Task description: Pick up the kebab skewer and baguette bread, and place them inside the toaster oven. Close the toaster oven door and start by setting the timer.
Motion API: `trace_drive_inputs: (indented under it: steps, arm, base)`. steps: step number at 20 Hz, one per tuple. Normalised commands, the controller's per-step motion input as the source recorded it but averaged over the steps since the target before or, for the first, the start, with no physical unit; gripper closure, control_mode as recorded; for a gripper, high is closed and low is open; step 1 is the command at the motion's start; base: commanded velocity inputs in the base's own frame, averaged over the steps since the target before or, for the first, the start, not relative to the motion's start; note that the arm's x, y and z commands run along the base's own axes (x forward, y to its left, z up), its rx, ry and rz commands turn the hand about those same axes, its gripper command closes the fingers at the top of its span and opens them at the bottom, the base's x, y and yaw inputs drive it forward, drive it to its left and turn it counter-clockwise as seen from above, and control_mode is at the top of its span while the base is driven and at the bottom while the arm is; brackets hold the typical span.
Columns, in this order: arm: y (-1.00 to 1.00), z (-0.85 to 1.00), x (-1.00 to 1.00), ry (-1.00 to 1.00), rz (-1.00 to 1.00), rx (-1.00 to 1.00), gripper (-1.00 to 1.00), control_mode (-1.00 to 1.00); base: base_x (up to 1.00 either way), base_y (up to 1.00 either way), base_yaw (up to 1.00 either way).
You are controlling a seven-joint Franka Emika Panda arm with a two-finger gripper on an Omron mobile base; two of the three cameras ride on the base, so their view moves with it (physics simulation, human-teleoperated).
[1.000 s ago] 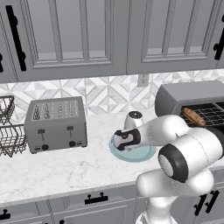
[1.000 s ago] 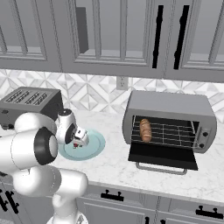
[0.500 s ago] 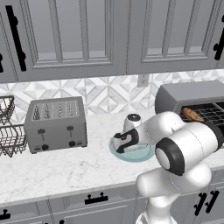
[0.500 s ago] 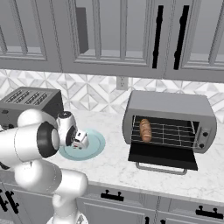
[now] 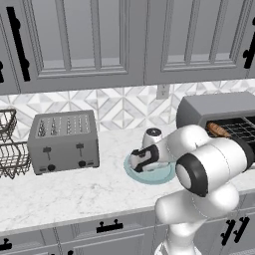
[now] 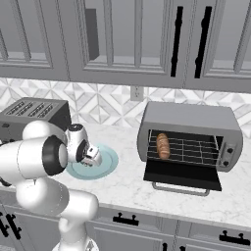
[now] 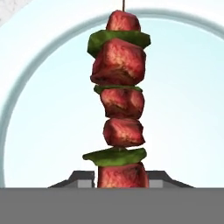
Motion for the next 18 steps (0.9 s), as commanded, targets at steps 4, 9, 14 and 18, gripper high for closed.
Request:
trace_drive_inputs:
  steps: [4, 9, 14, 18]
  arm:
    - [-0.12, 0.22, -0.24, -0.14, 0.00, 0.00, 1.00, -1.00]
    - [-0.57, 1.00, -0.80, -0.14, 0.00, 0.04, 1.00, -1.00]
    - [-0.88, 1.00, -0.76, -0.04, 0.00, 0.07, 1.00, -1.00]
    - [-1.00, 1.00, -0.68, 0.00, 0.00, 0.05, 1.00, -1.00]
  base:
    - [0.00, 0.00, 0.00]
    - [0.00, 0.00, 0.00]
    - [0.00, 0.00, 0.00]
    - [0.00, 0.00, 0.00]
